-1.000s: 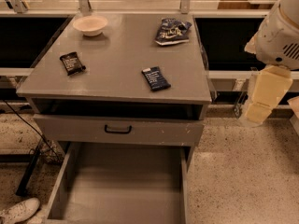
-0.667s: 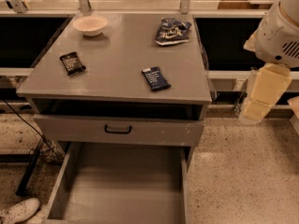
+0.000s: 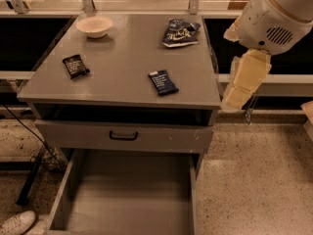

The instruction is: Place rxbar blueberry into middle drawer

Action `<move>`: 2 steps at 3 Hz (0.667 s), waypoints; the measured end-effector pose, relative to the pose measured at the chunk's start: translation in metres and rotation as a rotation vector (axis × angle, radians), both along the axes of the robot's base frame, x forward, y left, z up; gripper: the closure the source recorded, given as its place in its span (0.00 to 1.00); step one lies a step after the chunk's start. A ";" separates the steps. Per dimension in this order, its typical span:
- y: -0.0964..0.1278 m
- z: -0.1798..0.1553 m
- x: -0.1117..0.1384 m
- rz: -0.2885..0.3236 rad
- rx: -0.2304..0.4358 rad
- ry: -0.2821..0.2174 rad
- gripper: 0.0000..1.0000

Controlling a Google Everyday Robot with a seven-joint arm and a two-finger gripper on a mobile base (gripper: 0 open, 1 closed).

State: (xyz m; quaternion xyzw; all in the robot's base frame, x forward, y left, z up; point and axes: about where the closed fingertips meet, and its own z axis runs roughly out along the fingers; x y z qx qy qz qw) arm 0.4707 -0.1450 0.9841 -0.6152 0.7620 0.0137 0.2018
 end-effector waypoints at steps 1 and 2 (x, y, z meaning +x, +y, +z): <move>0.000 0.000 0.000 0.000 0.000 0.000 0.00; 0.011 -0.017 0.019 0.019 0.007 0.016 0.00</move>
Offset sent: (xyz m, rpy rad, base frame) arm 0.0475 0.0257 -0.0454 0.0168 0.0547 0.0448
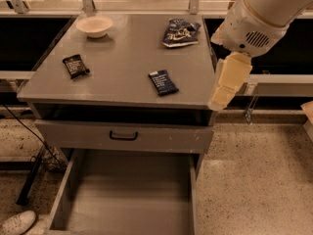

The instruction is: Place rxbar blueberry into middle drawer

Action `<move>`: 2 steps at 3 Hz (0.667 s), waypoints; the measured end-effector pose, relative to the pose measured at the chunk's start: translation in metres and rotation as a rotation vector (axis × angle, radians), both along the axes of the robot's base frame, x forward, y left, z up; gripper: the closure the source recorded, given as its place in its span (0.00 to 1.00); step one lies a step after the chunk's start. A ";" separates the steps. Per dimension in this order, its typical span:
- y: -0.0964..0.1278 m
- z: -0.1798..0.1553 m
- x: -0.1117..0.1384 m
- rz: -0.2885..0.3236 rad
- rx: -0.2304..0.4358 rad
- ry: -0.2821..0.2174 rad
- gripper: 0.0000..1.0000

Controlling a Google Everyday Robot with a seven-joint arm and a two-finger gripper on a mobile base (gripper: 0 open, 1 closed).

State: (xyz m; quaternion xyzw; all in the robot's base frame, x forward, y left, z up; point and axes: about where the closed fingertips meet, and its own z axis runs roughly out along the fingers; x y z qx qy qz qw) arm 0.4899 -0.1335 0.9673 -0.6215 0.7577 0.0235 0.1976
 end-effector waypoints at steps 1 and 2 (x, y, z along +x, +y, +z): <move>0.031 -0.025 0.036 0.044 0.009 0.029 0.00; 0.061 -0.045 0.066 0.098 0.035 0.054 0.00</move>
Offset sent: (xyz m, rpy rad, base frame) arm 0.0945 0.0885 -0.0616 0.0590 0.0796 0.1483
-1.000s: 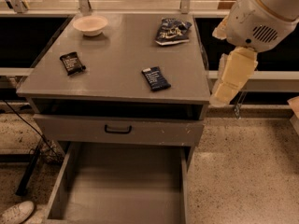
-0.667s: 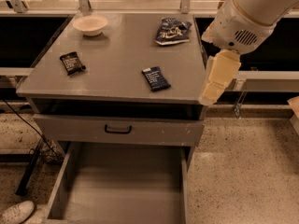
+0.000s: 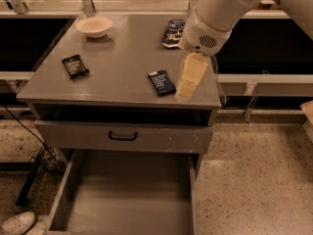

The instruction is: Place rxbar blueberry into middle drawer

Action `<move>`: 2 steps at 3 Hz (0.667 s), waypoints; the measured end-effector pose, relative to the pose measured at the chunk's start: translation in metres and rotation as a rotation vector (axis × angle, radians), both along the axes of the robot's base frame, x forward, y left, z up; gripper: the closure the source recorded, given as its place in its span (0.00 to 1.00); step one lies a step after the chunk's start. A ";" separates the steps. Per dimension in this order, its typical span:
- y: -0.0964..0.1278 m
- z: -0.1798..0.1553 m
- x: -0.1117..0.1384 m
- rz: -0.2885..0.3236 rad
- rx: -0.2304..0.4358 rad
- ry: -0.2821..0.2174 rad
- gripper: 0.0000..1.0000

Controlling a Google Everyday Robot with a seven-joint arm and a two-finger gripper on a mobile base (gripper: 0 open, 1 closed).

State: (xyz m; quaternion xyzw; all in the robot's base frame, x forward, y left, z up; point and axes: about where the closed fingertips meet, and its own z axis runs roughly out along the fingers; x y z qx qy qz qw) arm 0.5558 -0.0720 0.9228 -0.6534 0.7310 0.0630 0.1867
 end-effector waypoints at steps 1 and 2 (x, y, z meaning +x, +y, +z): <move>0.000 0.000 0.000 0.000 0.000 0.000 0.00; 0.002 -0.002 -0.001 -0.001 -0.013 0.001 0.00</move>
Offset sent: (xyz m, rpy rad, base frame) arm -0.0031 0.0011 -0.0031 -0.0306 0.0048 -0.0050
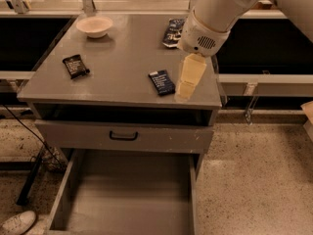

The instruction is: Place rxbar blueberry into middle drawer

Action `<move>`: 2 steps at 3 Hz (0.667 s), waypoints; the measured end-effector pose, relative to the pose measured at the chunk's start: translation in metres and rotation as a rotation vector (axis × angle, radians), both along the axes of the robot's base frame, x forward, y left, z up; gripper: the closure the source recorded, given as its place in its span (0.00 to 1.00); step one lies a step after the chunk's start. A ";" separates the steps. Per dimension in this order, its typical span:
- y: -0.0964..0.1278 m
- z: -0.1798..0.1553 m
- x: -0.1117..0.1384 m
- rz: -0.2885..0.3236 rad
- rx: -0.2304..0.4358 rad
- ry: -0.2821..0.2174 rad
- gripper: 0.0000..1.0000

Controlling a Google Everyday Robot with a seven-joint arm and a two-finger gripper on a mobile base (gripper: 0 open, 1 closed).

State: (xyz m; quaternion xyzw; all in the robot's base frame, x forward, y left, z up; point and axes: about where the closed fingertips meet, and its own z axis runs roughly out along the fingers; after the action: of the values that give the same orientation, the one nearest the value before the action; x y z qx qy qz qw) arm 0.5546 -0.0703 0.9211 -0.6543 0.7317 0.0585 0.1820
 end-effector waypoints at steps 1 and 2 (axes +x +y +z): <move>0.003 -0.021 0.005 -0.035 -0.098 0.014 0.00; 0.003 -0.021 0.005 -0.035 -0.098 0.014 0.00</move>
Offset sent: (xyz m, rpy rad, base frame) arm 0.0022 0.0041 -0.0175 -0.0768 0.0183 -0.0249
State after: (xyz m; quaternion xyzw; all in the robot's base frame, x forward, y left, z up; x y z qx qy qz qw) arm 0.5596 -0.0676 0.9003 -0.6489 0.7464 0.0241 0.1457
